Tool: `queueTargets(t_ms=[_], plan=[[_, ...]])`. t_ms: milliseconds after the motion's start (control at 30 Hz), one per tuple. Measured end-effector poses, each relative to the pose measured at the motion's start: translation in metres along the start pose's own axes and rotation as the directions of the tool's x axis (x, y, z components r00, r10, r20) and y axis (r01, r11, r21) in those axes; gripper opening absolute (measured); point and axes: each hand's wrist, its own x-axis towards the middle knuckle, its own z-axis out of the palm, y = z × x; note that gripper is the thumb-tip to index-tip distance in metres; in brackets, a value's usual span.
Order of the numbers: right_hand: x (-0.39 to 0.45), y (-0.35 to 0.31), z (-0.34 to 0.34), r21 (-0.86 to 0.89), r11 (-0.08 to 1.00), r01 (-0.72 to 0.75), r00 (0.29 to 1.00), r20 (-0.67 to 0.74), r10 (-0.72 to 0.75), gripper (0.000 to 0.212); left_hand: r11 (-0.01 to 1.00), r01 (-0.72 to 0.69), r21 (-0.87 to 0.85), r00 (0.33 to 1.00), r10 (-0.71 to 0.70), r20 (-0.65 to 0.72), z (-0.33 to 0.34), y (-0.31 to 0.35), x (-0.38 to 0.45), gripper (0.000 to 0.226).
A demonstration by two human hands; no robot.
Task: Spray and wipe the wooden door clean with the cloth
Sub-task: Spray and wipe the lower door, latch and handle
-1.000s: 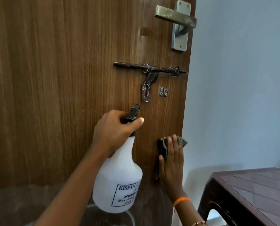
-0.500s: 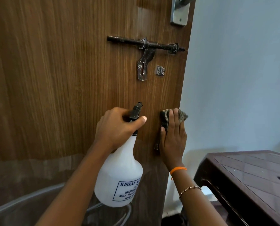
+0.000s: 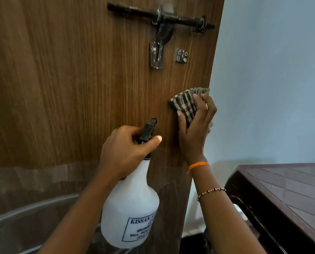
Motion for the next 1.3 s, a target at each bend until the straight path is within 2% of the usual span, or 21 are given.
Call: queueTargets(t_ms=[200,333,400,567,700,767,867,933,1000,1033,1100,1133,1167,1233,1300], plan=[[-0.117,0.034,-0.009,-0.174,0.985,0.003,0.994,0.108,0.016,0.049,1.000,0.017,-0.005,0.999,-0.017,0.035,0.020,-0.025,-0.025,0.066],[-0.179,0.048,-0.020,-0.234,0.963,0.131,0.977,0.197,-0.085,0.051,0.999,0.035,-0.001,0.998,-0.035,0.055,0.024,-0.037,-0.032,0.062],[-0.176,0.051,-0.023,-0.250,0.952,0.179,0.967,0.221,-0.125,0.056,1.000,0.031,0.006,0.998,-0.031,0.055,0.024,-0.043,-0.032,0.062],[-0.143,0.046,-0.026,-0.157,0.970,0.185,0.956,0.257,-0.141,0.046,1.000,0.013,-0.007,0.998,-0.012,0.061,0.019,-0.045,-0.036,0.060],[-0.041,0.017,-0.006,-0.056,0.987,0.148,0.981,0.132,-0.140,0.043,0.998,-0.002,0.058,0.995,-0.004,0.101,0.018,-0.048,-0.037,0.053],[-0.009,0.003,0.004,-0.075,0.980,0.185,0.981,0.069,-0.180,0.044,0.991,-0.007,0.134,0.993,-0.009,0.116,0.018,-0.053,-0.039,0.053],[-0.018,-0.004,0.010,-0.121,0.971,0.204,0.979,0.049,-0.200,0.044,0.981,-0.003,0.192,0.991,-0.023,0.135,0.016,-0.061,-0.044,0.053],[-0.057,0.001,0.010,-0.137,0.956,0.261,0.961,0.133,-0.243,0.042,0.979,0.024,0.202,0.994,-0.045,0.104,0.010,-0.066,-0.049,0.054],[-0.121,0.008,0.004,-0.109,0.923,0.369,0.893,0.317,-0.320,0.044,0.981,0.062,0.185,0.995,-0.076,0.069,0.004,-0.070,-0.055,0.055],[-0.155,0.013,-0.001,-0.075,0.888,0.454,0.818,0.431,-0.382,0.047,0.983,0.077,0.167,0.994,-0.088,0.059,0.000,-0.072,-0.059,0.055],[-0.210,0.025,-0.014,0.007,0.761,0.649,0.598,0.613,-0.516,0.051,0.985,0.091,0.150,0.994,-0.099,0.049,-0.006,-0.076,-0.067,0.053],[-0.225,0.030,-0.018,0.045,0.699,0.714,0.507,0.656,-0.559,0.051,0.984,0.093,0.151,0.994,-0.101,0.049,-0.010,-0.078,-0.071,0.053],[-0.230,0.033,-0.020,0.065,0.659,0.750,0.452,0.676,-0.582,0.051,0.984,0.096,0.153,0.993,-0.105,0.049,-0.013,-0.079,-0.075,0.053],[-0.217,0.032,-0.020,0.072,0.606,0.792,0.398,0.692,-0.602,0.052,0.981,0.113,0.158,0.992,-0.120,0.035,-0.019,-0.081,-0.081,0.054],[-0.189,0.021,-0.015,0.073,0.606,0.792,0.411,0.670,-0.618,0.056,0.977,0.147,0.156,0.989,-0.150,0.006,-0.025,-0.084,-0.084,0.054]])
